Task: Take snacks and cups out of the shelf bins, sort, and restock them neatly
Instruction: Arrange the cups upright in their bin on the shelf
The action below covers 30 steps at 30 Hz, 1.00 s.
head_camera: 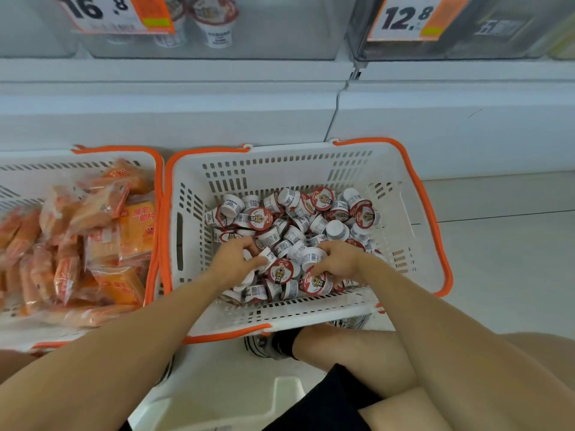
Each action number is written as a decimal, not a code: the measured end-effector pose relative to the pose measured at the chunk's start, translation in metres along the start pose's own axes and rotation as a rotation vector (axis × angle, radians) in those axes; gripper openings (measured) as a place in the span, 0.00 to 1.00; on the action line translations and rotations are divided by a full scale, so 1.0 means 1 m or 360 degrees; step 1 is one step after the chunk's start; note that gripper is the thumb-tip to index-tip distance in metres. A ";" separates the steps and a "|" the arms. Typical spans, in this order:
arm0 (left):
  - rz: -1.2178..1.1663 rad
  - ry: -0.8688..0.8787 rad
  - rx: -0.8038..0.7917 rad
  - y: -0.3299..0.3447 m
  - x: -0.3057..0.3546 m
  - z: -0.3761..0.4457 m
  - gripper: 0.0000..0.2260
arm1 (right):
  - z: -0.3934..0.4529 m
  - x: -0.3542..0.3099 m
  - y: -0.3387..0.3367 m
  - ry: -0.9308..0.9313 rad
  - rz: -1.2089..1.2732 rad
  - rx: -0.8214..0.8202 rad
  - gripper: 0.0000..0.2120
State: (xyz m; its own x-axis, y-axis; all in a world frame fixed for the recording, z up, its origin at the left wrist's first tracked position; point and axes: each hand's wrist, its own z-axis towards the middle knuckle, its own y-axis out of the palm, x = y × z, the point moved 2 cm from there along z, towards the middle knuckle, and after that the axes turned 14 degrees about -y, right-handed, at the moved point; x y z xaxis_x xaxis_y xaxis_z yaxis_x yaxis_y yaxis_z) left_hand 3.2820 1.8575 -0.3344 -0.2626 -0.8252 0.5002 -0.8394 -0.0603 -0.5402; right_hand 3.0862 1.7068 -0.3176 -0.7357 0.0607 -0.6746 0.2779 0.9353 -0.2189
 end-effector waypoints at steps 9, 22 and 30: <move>-0.1128 -0.0133 -0.0702 -0.080 0.042 -0.047 0.13 | -0.035 -0.108 -0.029 -0.0303 0.0821 0.0047 0.11; -0.0443 0.0999 0.0582 -0.323 0.232 -0.115 0.18 | -0.095 -0.378 -0.128 -0.1445 0.0774 0.0800 0.16; 0.0617 0.0764 0.0940 -0.360 0.268 0.002 0.35 | 0.020 -0.426 -0.169 -0.0830 -0.0493 0.0969 0.12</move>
State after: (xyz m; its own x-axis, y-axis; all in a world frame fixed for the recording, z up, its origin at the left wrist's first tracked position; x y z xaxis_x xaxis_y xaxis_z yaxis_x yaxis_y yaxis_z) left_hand 3.5148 1.6569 -0.0076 -0.7650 -0.5288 0.3677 -0.2980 -0.2156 -0.9299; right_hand 3.3651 1.5155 -0.0075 -0.4968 -0.4742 -0.7269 0.5040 0.5242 -0.6864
